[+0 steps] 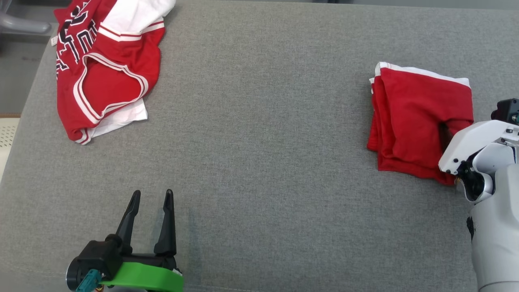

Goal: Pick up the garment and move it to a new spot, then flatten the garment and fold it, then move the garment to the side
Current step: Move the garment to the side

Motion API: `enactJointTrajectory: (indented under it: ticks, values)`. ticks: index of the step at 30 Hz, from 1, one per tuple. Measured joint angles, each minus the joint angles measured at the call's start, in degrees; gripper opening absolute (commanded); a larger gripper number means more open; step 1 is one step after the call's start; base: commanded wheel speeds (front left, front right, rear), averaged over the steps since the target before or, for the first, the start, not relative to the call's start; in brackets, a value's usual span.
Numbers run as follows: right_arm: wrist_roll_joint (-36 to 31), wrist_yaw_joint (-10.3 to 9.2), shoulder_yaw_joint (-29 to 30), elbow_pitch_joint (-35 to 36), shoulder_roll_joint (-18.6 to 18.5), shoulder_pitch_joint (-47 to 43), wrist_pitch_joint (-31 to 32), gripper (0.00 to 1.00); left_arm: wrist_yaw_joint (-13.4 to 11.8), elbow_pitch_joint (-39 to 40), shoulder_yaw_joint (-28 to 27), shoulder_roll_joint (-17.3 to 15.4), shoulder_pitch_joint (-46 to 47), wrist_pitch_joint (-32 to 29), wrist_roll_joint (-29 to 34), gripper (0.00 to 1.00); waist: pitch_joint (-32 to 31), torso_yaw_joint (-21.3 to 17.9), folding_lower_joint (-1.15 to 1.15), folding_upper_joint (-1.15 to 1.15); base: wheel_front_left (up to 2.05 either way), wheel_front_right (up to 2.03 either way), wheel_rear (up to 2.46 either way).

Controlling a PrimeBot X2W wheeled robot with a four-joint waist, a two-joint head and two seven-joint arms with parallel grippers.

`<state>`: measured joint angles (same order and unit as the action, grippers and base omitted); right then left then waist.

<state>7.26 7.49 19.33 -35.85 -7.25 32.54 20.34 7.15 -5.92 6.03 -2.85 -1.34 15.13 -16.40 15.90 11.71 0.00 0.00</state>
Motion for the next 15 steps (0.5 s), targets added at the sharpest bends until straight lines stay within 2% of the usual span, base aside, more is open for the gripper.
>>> enactJointTrajectory:
  ticks: [1,9,15]
  values:
    - [0.6,0.0,0.46,-0.37,0.14,0.46,-0.52,0.0,0.0,0.02,-0.05,0.0,0.09,0.0,0.08,1.0,0.11,-0.17,0.0,0.0,0.0,0.0,0.0]
    - [2.65,0.03,0.41,-1.41,0.11,3.15,-2.29,0.0,0.16,1.24,-0.93,-0.01,0.59,0.0,0.87,1.0,0.8,-3.76,0.0,0.0,0.0,0.0,0.0]
    - [-0.36,0.04,1.25,0.42,-2.82,7.41,-3.05,0.0,0.25,3.81,0.24,-0.82,4.83,0.0,2.52,1.0,4.32,-7.18,0.0,0.0,0.0,0.0,0.0]
